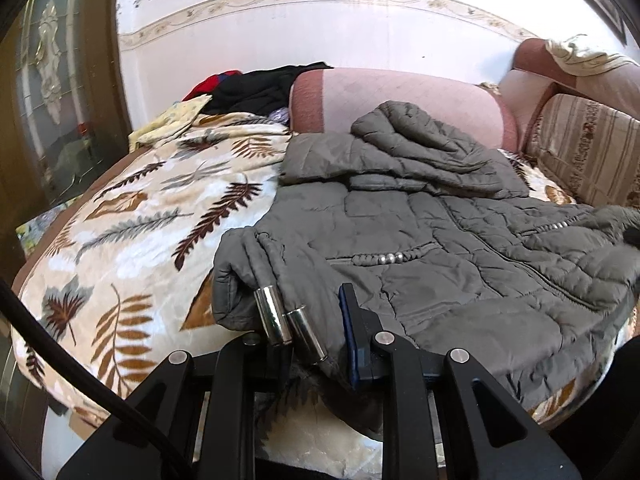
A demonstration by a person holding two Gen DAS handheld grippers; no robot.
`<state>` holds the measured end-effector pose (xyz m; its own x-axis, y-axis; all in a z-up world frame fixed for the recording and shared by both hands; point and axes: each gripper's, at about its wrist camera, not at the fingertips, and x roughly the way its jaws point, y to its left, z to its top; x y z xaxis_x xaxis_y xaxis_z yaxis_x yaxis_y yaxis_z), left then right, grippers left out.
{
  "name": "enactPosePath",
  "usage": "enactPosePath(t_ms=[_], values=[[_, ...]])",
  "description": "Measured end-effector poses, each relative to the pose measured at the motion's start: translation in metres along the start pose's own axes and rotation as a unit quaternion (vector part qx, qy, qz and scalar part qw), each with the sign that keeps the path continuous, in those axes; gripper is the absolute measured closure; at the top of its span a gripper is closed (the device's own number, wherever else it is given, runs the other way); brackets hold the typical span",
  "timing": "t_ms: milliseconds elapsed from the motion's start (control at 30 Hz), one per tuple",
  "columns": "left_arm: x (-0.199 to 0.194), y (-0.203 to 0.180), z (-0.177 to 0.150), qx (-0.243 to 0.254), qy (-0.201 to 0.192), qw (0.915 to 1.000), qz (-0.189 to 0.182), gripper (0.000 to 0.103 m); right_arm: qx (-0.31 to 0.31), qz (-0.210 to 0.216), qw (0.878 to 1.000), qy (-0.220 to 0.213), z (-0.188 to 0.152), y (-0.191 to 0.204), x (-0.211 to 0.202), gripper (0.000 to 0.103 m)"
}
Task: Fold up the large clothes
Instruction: 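Lift the hem with both tools and carry it toward the hood, then fold the hem over onto the hood with both tools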
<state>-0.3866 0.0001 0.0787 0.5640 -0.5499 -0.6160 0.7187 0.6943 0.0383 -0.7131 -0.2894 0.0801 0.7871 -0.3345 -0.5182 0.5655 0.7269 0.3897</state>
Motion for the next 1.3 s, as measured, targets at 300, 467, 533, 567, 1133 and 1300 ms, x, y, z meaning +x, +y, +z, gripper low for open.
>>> enactPosePath(t_ms=[300,467,533,567,1133,1300], values=[[-0.005,0.005,0.025,0.038,-0.013,0.9982,-0.044,0.083,-0.029,0.007,0.999,-0.014,0.037,0.014,-0.001,0.086],[-0.008,0.008,0.049,0.068,-0.026,0.9950,-0.067,0.082,-0.054,0.005,0.998,-0.023,0.061,0.023,0.001,0.086],[-0.007,0.007,0.060,0.075,-0.032,0.9944,-0.068,0.082,-0.061,0.005,0.998,-0.027,0.071,0.026,0.004,0.087],[-0.007,0.007,0.065,0.076,-0.035,0.9942,-0.068,0.082,-0.064,0.003,0.998,-0.029,0.076,0.027,0.006,0.087],[0.031,-0.005,0.192,0.080,-0.087,0.9903,-0.073,0.082,-0.068,-0.020,0.996,-0.052,0.180,0.022,0.067,0.087],[0.066,-0.008,0.231,0.069,-0.087,0.9912,-0.072,0.082,-0.059,-0.025,0.997,-0.045,0.215,0.011,0.107,0.087]])
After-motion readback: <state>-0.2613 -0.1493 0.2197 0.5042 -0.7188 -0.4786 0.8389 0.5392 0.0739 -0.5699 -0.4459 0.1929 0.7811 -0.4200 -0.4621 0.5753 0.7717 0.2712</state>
